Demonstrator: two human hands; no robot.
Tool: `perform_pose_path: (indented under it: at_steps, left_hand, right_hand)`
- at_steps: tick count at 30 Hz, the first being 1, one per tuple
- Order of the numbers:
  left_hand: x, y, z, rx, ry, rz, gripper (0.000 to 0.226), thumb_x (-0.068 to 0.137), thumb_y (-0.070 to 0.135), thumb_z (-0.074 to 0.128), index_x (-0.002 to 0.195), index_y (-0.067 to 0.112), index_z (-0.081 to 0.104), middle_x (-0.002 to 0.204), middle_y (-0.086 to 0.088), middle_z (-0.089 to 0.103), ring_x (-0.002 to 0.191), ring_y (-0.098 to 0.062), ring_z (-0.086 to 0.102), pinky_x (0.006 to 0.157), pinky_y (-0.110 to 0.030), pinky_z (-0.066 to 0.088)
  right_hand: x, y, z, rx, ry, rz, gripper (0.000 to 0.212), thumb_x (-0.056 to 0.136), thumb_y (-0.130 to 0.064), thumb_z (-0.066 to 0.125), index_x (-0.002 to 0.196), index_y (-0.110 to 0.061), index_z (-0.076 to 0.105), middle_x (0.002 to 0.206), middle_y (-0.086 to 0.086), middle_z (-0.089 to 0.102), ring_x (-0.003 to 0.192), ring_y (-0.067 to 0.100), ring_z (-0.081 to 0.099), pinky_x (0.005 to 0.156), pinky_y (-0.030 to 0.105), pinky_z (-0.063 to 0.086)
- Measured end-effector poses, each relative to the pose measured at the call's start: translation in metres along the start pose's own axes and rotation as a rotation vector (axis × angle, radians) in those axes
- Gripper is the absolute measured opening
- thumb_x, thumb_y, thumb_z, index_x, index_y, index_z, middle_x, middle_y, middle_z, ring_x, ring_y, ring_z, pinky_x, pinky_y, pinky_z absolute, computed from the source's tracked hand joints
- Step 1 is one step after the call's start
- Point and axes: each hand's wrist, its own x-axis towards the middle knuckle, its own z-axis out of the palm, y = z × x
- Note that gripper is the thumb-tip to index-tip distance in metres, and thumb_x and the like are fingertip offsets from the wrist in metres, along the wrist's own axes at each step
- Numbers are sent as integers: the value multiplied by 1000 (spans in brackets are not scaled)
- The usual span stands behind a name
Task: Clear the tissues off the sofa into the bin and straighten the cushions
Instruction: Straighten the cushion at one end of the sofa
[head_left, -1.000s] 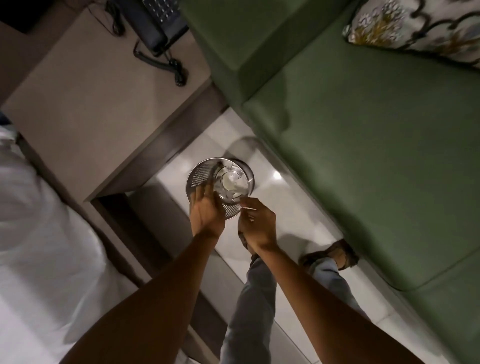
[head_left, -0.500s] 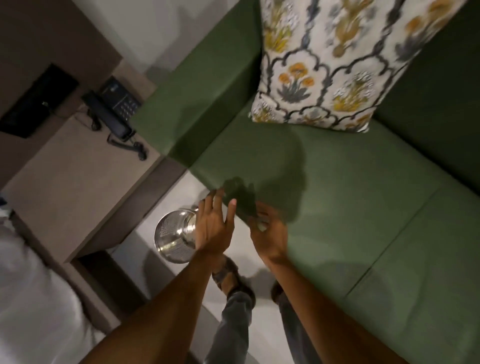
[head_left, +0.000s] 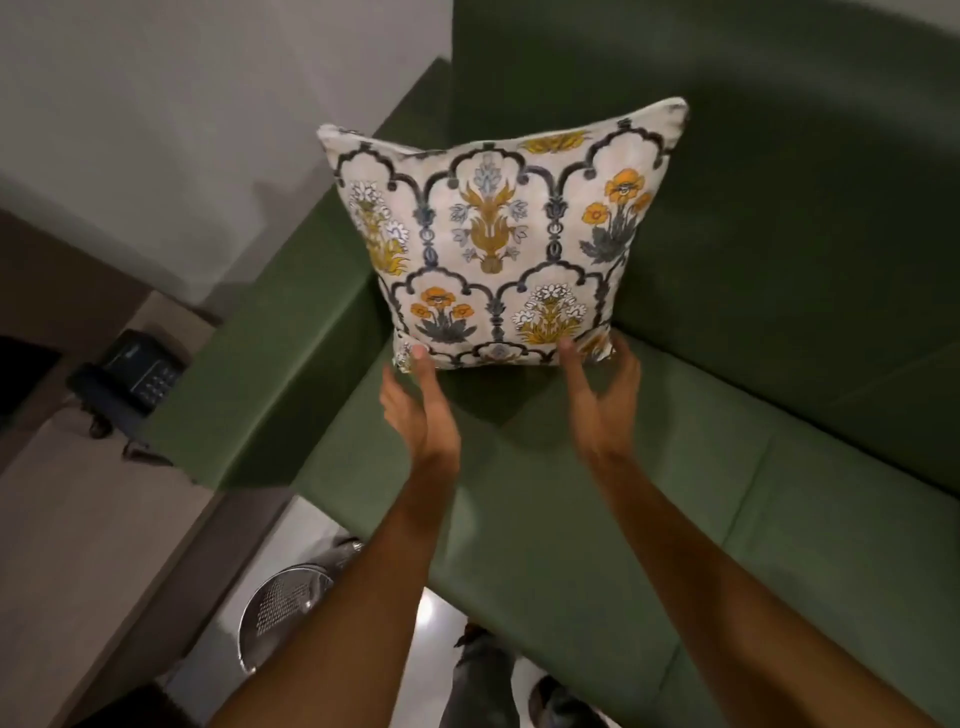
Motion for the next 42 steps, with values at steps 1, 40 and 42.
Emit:
perform_pose_path:
  at_steps: [1,40,42]
  left_hand:
    - [10,4,9,-21,12,-12,79,103,67,47,165,22,30,175,-9,25,163,-29,18,133,-51,13]
    - [-114,-53,83,377,-517,62,115,62,105,49,133,15,58,129,-9,64,121,-30,62,106,-54,53]
    - [-128,-51,92,408,-505,94,107,65,104,48,124,16,64,121,-7,68,113,-28,66,102,-53,56]
  right_hand:
    - [15,-5,6,31,8,9,103,79,-74,78,162,-24,42,166,1,44,155,21,44,129,45,38]
    - [-13,49,-110,-39,324,137,96,88,-68,77,165,-26,36,170,0,43,156,21,43,129,52,39]
    - [-18,52,-128,-39,341,145,93,89,-65,77,164,-27,37,169,0,44,155,21,45,128,51,40]
